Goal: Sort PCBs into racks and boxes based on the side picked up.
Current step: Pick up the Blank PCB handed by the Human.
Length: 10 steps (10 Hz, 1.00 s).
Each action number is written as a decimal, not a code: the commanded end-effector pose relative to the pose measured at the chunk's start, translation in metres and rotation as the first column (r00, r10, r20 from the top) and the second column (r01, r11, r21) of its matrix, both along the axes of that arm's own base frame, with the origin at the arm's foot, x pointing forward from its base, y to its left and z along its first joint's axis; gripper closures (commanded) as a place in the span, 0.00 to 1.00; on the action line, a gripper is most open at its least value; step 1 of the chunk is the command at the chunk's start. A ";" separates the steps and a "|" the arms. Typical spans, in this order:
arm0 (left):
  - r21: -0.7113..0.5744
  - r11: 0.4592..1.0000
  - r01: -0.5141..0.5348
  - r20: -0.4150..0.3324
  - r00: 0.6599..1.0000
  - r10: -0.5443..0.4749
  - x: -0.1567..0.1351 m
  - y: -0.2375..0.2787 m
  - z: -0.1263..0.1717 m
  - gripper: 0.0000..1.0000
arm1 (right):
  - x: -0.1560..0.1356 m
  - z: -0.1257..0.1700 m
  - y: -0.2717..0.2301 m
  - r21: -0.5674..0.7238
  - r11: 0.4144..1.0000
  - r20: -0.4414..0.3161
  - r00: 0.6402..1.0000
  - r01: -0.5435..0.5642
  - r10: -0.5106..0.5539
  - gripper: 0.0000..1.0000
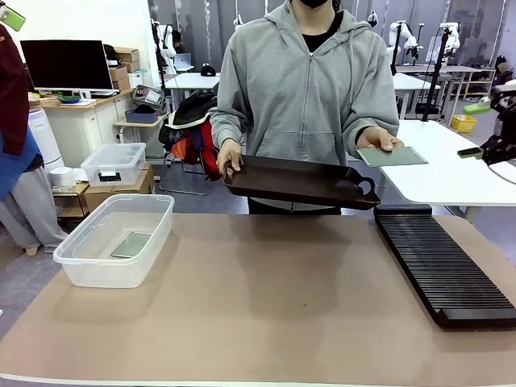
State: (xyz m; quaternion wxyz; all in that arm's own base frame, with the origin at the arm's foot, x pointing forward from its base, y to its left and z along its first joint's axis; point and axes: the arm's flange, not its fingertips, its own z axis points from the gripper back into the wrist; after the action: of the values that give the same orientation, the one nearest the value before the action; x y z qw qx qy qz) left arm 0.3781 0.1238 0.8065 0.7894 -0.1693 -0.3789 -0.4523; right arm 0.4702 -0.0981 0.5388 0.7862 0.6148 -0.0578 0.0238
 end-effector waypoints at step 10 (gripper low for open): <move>-0.003 1.000 -0.010 -0.005 1.000 0.010 0.000 -0.001 -0.001 0.17 | 0.051 -0.036 0.015 0.102 0.986 -0.095 0.986 -0.131 0.140 0.00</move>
State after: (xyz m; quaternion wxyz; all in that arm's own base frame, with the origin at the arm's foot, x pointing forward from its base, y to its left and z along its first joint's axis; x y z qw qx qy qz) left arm 0.3781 0.1238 0.8066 0.7894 -0.1693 -0.3789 -0.4523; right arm 0.5011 -0.0833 0.5028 0.7647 0.6441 0.0003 0.0223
